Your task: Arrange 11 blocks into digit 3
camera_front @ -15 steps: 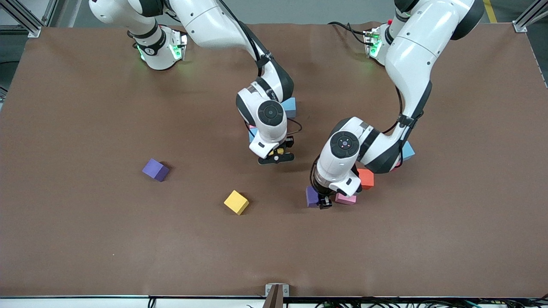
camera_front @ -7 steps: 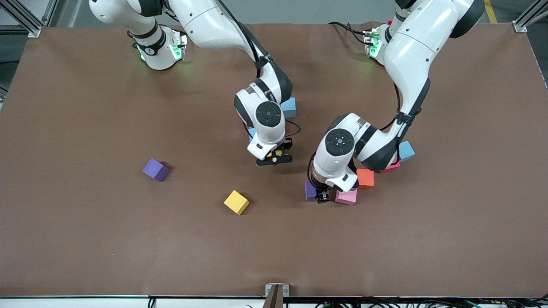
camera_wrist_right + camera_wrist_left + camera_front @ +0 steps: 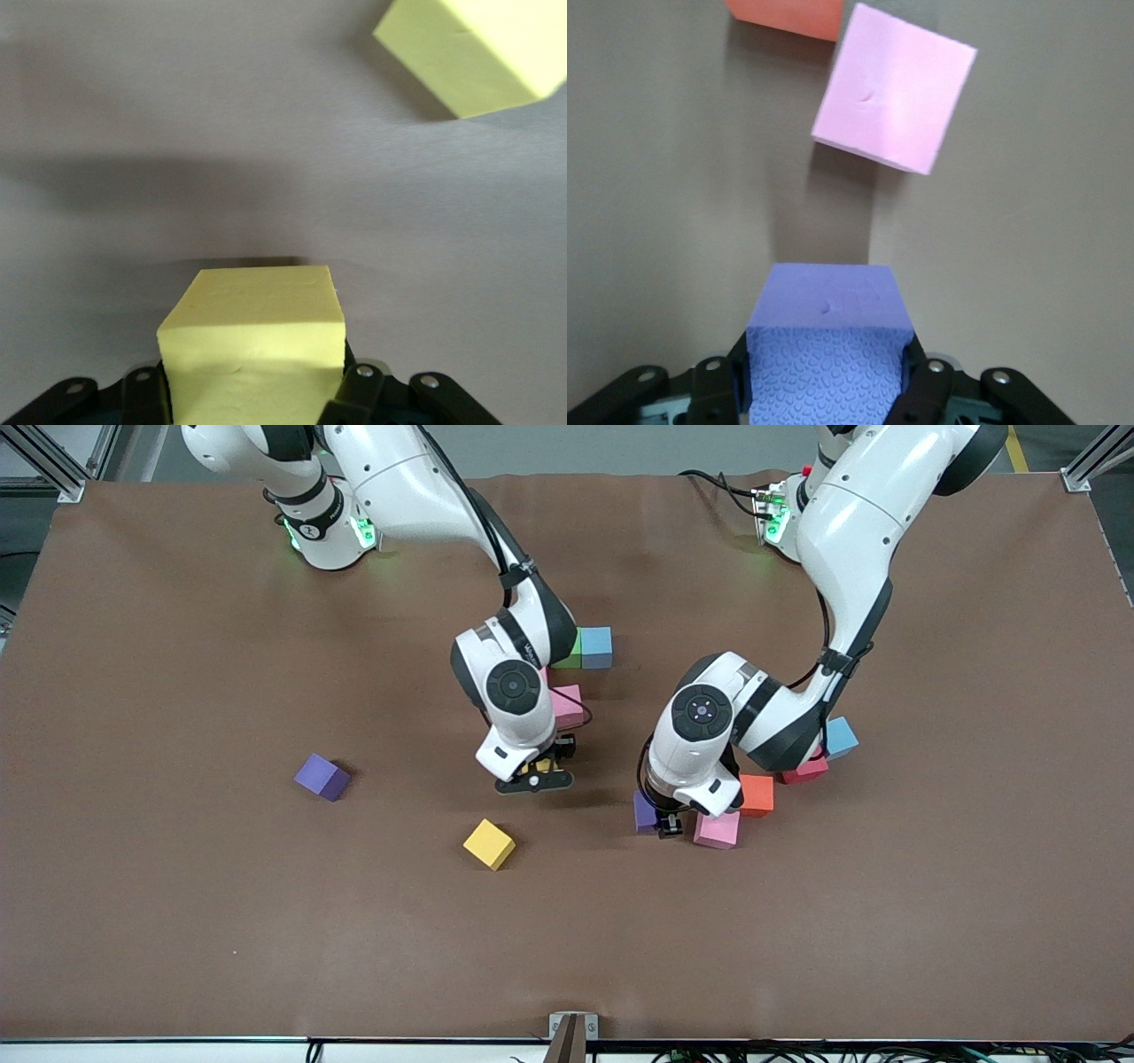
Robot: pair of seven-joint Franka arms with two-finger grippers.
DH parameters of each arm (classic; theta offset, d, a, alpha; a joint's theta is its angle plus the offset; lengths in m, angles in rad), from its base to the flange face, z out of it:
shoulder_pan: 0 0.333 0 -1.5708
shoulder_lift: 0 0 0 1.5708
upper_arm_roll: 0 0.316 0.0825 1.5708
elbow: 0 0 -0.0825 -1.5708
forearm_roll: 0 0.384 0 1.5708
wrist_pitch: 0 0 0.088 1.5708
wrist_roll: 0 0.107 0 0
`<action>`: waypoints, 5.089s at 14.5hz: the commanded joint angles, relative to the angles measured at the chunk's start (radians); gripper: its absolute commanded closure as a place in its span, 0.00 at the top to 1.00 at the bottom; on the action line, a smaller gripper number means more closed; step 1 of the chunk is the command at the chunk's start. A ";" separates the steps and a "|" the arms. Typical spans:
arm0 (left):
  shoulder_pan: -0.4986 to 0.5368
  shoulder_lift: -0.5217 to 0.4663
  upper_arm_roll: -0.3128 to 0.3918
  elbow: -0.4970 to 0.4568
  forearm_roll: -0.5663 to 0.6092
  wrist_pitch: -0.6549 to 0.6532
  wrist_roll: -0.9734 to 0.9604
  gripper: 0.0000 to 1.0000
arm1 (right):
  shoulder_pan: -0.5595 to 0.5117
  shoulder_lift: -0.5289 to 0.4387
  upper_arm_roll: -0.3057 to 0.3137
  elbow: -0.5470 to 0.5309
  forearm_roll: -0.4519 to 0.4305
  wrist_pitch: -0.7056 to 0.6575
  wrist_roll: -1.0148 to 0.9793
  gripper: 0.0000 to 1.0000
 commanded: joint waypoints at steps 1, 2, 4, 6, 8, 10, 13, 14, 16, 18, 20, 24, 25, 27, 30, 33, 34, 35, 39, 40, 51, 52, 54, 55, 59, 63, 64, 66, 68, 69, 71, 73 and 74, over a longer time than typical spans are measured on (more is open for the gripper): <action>-0.005 -0.100 -0.025 -0.146 0.012 -0.006 -0.010 0.25 | 0.004 -0.141 0.014 -0.218 -0.007 0.111 -0.030 0.02; -0.005 -0.117 -0.039 -0.186 0.012 -0.006 -0.011 0.25 | 0.009 -0.152 0.016 -0.249 -0.007 0.137 -0.030 0.02; -0.008 -0.128 -0.069 -0.226 0.012 -0.006 -0.049 0.25 | 0.017 -0.150 0.017 -0.256 -0.004 0.148 -0.029 0.02; -0.020 -0.111 -0.085 -0.226 0.012 -0.003 -0.094 0.25 | 0.018 -0.147 0.020 -0.254 -0.001 0.151 -0.023 0.02; -0.045 -0.105 -0.085 -0.228 0.011 -0.003 -0.128 0.25 | 0.027 -0.143 0.022 -0.251 0.001 0.168 -0.014 0.02; -0.068 -0.103 -0.085 -0.255 0.011 0.009 -0.151 0.25 | 0.043 -0.141 0.022 -0.249 0.016 0.177 -0.010 0.02; -0.097 -0.102 -0.085 -0.310 0.011 0.081 -0.191 0.25 | 0.053 -0.140 0.022 -0.249 0.028 0.175 -0.001 0.02; -0.099 -0.099 -0.085 -0.324 0.011 0.117 -0.220 0.25 | 0.055 -0.140 0.022 -0.249 0.028 0.174 -0.001 0.02; -0.112 -0.097 -0.085 -0.344 0.011 0.156 -0.249 0.25 | 0.061 -0.133 0.022 -0.249 0.027 0.175 -0.001 0.02; -0.119 -0.097 -0.085 -0.361 0.011 0.164 -0.251 0.25 | 0.063 -0.127 0.020 -0.249 0.028 0.177 -0.001 0.02; -0.119 -0.105 -0.085 -0.384 0.011 0.176 -0.254 0.25 | 0.063 -0.123 0.022 -0.249 0.027 0.174 -0.003 0.02; -0.119 -0.125 -0.085 -0.424 0.011 0.188 -0.293 0.25 | 0.063 -0.113 0.020 -0.242 0.027 0.175 -0.003 0.02; -0.119 -0.128 -0.089 -0.432 0.011 0.188 -0.303 0.25 | 0.063 -0.110 0.022 -0.240 0.027 0.175 -0.003 0.02; -0.122 -0.129 -0.099 -0.442 0.011 0.190 -0.323 0.25 | 0.061 -0.109 0.020 -0.234 0.027 0.174 -0.004 0.03; -0.135 -0.131 -0.100 -0.465 0.011 0.190 -0.358 0.25 | 0.061 -0.101 0.022 -0.228 0.027 0.172 -0.001 0.22; -0.138 -0.131 -0.100 -0.479 0.011 0.191 -0.375 0.25 | 0.063 -0.100 0.020 -0.228 0.017 0.172 -0.004 1.00; -0.138 -0.131 -0.102 -0.478 0.011 0.191 -0.379 0.25 | 0.063 -0.098 0.020 -0.228 0.016 0.174 -0.004 1.00; -0.140 -0.131 -0.102 -0.473 0.009 0.190 -0.389 0.25 | 0.063 -0.098 0.020 -0.228 0.016 0.174 -0.004 1.00; -0.143 -0.122 -0.102 -0.464 0.009 0.190 -0.424 0.25 | 0.066 -0.097 0.020 -0.228 0.016 0.175 -0.003 1.00; -0.145 -0.119 -0.102 -0.462 0.009 0.191 -0.436 0.25 | 0.070 -0.097 0.020 -0.228 0.017 0.178 -0.001 1.00; -0.160 -0.109 -0.102 -0.441 -0.001 0.190 -0.464 0.25 | 0.078 -0.087 0.019 -0.210 0.011 0.171 -0.001 1.00; -0.161 -0.108 -0.102 -0.432 -0.003 0.190 -0.464 0.25 | 0.073 -0.087 0.019 -0.211 0.008 0.168 -0.029 1.00; -0.169 -0.105 -0.102 -0.430 -0.008 0.190 -0.464 0.25 | 0.069 -0.089 0.019 -0.213 0.008 0.168 -0.041 1.00; -0.169 -0.103 -0.102 -0.430 -0.008 0.190 -0.464 0.25 | 0.067 -0.090 0.016 -0.213 0.008 0.165 -0.043 1.00; -0.169 -0.105 -0.102 -0.429 -0.009 0.190 -0.462 0.27 | 0.055 -0.097 0.013 -0.217 0.008 0.156 -0.050 1.00; -0.166 -0.114 -0.100 -0.429 0.003 0.181 -0.456 1.00 | 0.053 -0.101 0.005 -0.217 0.008 0.130 -0.069 1.00; -0.163 -0.122 -0.100 -0.429 0.005 0.178 -0.452 1.00 | 0.053 -0.104 0.004 -0.217 0.008 0.114 -0.072 1.00; -0.161 -0.143 -0.102 -0.419 0.006 0.144 -0.452 1.00 | 0.055 -0.104 -0.001 -0.217 0.008 0.112 -0.069 1.00; -0.160 -0.168 -0.103 -0.407 0.005 0.106 -0.439 1.00 | 0.055 -0.104 0.000 -0.217 0.008 0.112 -0.063 1.00; -0.160 -0.186 -0.103 -0.409 -0.004 0.090 -0.418 1.00 | 0.055 -0.104 0.000 -0.217 0.008 0.112 -0.061 1.00; -0.158 -0.209 -0.111 -0.410 -0.008 0.070 -0.401 1.00 | 0.055 -0.104 0.000 -0.211 0.013 0.113 -0.047 1.00; -0.146 -0.230 -0.134 -0.410 -0.020 0.032 -0.398 1.00 | 0.055 -0.109 0.000 -0.203 0.019 0.111 -0.023 1.00; -0.146 -0.243 -0.137 -0.412 -0.040 0.008 -0.386 1.00 | 0.053 -0.121 0.000 -0.200 0.021 0.111 -0.024 1.00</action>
